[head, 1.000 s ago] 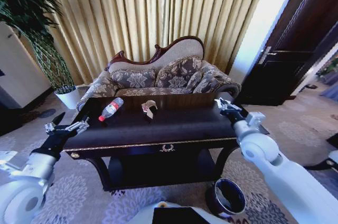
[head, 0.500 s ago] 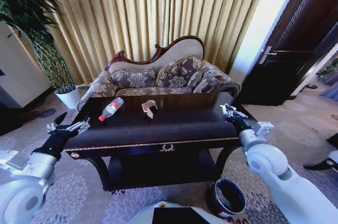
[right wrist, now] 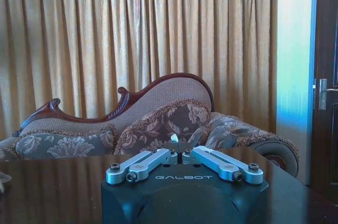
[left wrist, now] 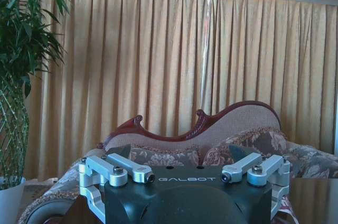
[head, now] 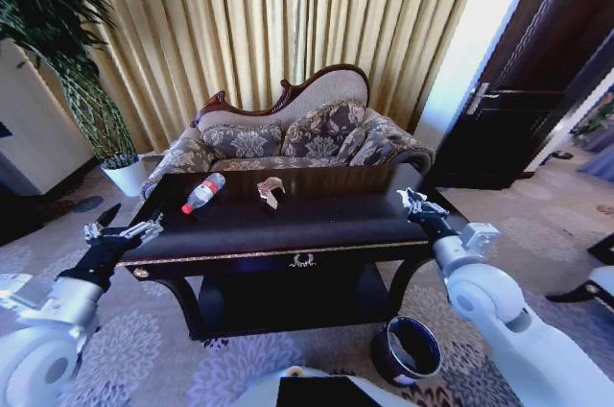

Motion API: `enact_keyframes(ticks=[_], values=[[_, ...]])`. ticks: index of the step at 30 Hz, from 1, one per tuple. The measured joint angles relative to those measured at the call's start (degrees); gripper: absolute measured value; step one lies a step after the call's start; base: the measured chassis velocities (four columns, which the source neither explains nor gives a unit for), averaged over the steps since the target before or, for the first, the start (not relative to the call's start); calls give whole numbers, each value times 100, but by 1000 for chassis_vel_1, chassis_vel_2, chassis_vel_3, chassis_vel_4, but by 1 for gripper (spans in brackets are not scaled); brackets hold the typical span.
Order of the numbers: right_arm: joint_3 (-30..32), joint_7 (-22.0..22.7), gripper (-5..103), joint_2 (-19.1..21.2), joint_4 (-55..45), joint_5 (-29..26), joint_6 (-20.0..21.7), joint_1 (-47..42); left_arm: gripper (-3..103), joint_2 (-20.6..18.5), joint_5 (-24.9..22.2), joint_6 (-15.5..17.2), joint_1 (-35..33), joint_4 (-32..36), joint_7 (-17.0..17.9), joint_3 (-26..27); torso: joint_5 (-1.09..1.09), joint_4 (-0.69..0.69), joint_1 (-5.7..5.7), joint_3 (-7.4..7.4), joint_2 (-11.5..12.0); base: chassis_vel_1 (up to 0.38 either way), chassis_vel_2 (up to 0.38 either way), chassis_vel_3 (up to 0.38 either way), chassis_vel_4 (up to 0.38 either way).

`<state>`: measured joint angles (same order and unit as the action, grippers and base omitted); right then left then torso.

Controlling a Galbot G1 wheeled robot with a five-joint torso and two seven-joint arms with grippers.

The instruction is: Move to the front of the table and place the trash on the table into the trash bin.

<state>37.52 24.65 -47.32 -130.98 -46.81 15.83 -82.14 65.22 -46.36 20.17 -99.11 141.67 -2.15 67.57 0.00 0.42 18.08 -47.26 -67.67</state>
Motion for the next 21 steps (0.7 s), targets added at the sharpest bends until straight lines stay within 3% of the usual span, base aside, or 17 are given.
enact_keyframes(ticks=[21], values=[[-7,-4,0,-114,-112,74,-32,-94,100,40,11,-1,-28,81,3,11,0,0,0,0,0,132,-133,-124,131]])
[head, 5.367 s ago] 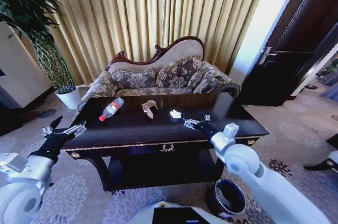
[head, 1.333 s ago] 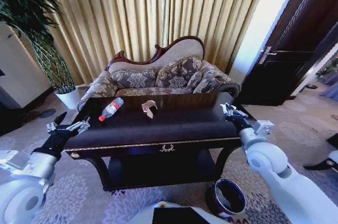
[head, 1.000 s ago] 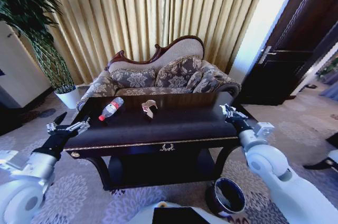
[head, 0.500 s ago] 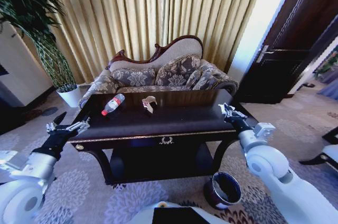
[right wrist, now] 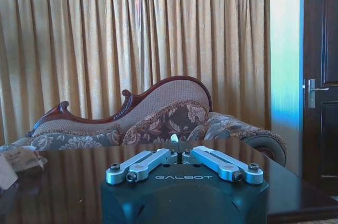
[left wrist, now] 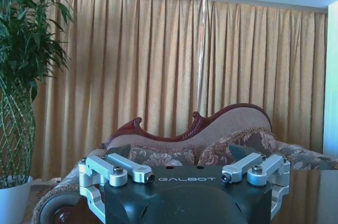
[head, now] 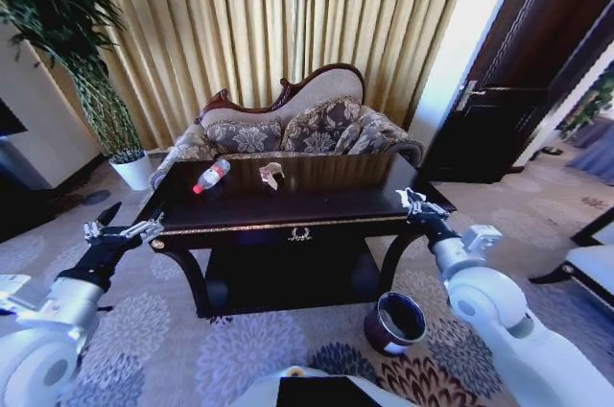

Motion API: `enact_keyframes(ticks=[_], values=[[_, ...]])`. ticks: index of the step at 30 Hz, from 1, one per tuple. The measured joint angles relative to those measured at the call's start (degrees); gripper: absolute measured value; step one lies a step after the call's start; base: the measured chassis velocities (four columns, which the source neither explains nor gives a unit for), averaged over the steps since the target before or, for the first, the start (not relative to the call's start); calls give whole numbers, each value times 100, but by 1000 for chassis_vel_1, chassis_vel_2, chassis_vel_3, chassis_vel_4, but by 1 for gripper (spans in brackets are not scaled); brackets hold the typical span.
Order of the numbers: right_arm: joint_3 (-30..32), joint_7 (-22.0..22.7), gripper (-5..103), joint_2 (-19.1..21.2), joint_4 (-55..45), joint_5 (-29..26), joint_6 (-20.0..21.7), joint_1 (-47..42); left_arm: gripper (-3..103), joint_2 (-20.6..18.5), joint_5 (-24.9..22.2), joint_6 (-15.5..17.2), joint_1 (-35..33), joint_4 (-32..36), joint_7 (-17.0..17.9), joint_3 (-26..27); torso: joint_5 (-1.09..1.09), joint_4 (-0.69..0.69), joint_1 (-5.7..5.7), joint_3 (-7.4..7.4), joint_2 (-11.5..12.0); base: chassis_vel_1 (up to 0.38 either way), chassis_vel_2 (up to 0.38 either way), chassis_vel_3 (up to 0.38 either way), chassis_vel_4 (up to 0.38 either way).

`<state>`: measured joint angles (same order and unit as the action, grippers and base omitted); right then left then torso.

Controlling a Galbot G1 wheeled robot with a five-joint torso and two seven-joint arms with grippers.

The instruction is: Move to the front of the table and place the trash on the table into the trash bin.

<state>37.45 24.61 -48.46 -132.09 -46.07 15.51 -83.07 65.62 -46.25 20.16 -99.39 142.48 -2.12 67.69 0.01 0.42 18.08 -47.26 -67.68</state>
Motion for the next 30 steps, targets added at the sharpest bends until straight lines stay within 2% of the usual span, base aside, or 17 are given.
enact_keyframes(ticks=[7,15,17,19,20,23,24,29,30], values=[[-196,-125,0,-111,219,135,-9,-112,100,8,4,-1,-1,6,1,3,0,1,-2,1,-1,110,-109,-106,98],[-887,-175,0,-451,1321,372,108,-94,100,17,9,-10,0,-4,2,20,-1,1,3,-2,2,0,0,0,0],[-1028,-178,0,-529,1705,515,127,1,100,16,9,-11,4,13,2,24,0,0,3,-2,2,0,0,0,0],[-1218,-236,0,-663,2534,761,142,247,100,16,7,-12,5,45,5,39,-1,1,2,-2,2,0,0,0,0],[-1218,-236,0,-663,2534,761,142,247,100,16,7,-12,5,45,5,39,-1,1,2,-2,2,0,0,0,0],[-1398,-308,0,-814,3635,977,129,654,100,28,-1,-14,-15,75,7,64,-1,1,1,0,1,0,0,0,0],[-1398,-308,0,-814,3635,977,129,654,100,28,-1,-14,-15,75,7,64,-1,1,1,0,1,0,0,0,0],[-1523,-502,0,-987,5207,1315,17,1245,100,51,-2,-18,-19,76,7,68,-1,0,1,-1,2,0,0,0,0],[-1523,-502,0,-987,5207,1315,17,1245,100,51,-2,-18,-19,76,7,68,-1,0,1,-1,2,0,0,0,0]])
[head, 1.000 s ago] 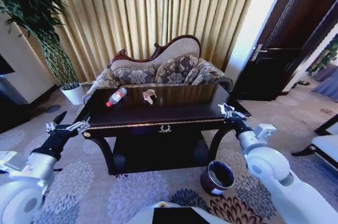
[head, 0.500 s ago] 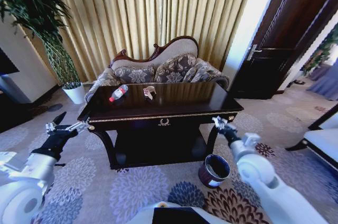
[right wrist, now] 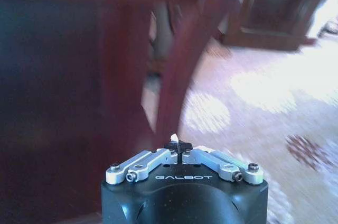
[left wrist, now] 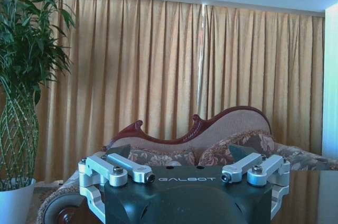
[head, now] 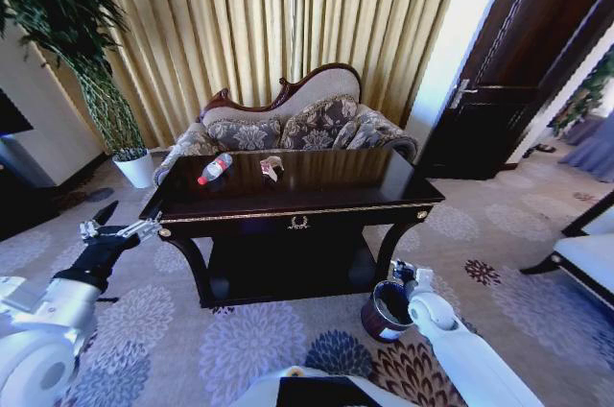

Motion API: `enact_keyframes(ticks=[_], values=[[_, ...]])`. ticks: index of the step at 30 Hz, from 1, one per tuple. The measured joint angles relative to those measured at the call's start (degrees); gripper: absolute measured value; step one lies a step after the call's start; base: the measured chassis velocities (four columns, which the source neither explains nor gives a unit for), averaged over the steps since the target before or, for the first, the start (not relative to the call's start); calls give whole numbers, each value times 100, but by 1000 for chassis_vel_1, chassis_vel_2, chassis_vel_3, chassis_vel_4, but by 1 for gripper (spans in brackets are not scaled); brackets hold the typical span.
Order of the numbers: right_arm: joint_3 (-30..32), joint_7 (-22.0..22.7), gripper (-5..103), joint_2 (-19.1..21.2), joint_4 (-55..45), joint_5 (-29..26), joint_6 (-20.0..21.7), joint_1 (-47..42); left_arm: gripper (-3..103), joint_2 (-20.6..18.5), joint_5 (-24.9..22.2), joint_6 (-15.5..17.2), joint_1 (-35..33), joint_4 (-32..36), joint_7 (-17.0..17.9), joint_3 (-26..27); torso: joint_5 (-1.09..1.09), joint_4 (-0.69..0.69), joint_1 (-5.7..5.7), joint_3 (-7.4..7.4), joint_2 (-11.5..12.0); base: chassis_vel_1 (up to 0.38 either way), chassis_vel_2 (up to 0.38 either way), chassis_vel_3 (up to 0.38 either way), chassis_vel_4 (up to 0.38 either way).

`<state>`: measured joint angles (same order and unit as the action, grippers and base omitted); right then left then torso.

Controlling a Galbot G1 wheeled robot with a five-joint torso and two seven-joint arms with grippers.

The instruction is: Move to the front of the table and place the trash on the table into the trash bin.

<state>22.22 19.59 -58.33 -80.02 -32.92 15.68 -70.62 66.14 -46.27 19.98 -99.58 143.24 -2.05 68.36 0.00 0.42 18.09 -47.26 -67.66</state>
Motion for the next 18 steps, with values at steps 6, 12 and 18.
enact_keyframes(ticks=[6,12,18], values=[[-17,-382,0,-269,1823,532,-377,656,100,7,2,-2,-13,2,1,-8,0,-1,0,0,-1,0,0,0,0],[23,-503,0,-354,2029,637,-439,689,100,5,2,-1,-28,2,2,-2,0,2,0,0,0,0,0,0,0],[58,-510,14,-383,1998,693,-442,688,100,8,12,-1,-21,3,3,-52,1,1,-1,1,-1,0,0,0,0]])
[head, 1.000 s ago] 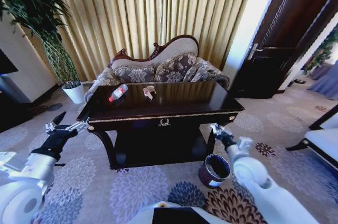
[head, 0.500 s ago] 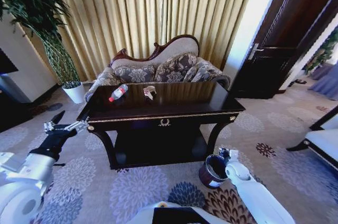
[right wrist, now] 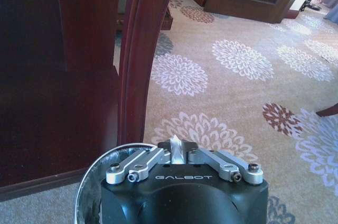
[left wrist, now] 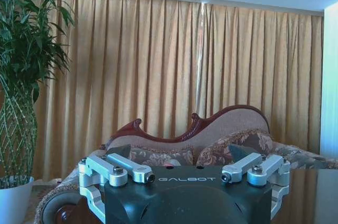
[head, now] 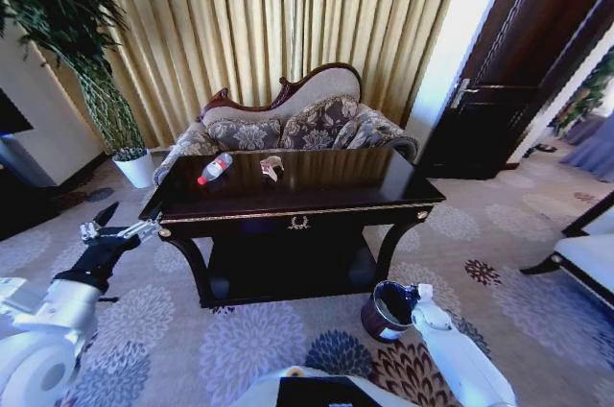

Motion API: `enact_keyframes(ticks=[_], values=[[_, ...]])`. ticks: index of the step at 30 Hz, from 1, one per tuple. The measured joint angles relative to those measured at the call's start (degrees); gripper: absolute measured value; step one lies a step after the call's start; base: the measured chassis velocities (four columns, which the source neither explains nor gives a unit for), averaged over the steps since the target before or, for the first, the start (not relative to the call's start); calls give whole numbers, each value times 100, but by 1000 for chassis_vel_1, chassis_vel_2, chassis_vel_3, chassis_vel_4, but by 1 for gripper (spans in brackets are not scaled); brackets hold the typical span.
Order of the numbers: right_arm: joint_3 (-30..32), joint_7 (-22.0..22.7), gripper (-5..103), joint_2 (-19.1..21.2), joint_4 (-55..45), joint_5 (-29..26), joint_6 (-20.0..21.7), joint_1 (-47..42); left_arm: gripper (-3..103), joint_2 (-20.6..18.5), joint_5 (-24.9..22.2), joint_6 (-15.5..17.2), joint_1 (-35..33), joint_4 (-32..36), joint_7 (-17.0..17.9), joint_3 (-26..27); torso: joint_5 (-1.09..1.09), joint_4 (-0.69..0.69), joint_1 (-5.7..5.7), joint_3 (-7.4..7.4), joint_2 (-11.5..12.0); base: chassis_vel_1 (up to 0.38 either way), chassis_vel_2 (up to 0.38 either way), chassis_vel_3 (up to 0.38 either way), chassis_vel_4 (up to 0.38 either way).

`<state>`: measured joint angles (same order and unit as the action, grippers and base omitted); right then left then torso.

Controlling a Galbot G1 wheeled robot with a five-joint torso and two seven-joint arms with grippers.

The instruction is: Move to the front of the table and place the trash on the table into the trash bin.

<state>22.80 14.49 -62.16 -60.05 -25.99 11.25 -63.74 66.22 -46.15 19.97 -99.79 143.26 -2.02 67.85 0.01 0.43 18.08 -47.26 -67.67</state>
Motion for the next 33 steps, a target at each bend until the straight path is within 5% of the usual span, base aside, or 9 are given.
enact_keyframes(ticks=[9,11,13,23,33], values=[[44,16,51,29,-187,3,-61,-73,100,-4,2,-48,-17,0,2,13,0,0,0,0,0,0,0,0,0],[49,17,51,32,-211,2,-61,-85,100,-4,2,-49,-16,0,2,13,0,0,0,0,0,0,0,0,0],[66,18,68,37,-277,-2,-62,-129,100,-3,2,-49,-19,-1,-1,7,0,0,0,0,0,0,0,0,0],[91,24,99,23,-324,-23,-66,-169,100,-5,1,-52,-20,-2,-7,11,0,0,0,0,0,0,0,0,0],[119,32,100,24,-450,-102,-71,-214,100,-6,-3,-53,1,-2,-10,5,-1,0,0,0,0,0,0,0,0]])
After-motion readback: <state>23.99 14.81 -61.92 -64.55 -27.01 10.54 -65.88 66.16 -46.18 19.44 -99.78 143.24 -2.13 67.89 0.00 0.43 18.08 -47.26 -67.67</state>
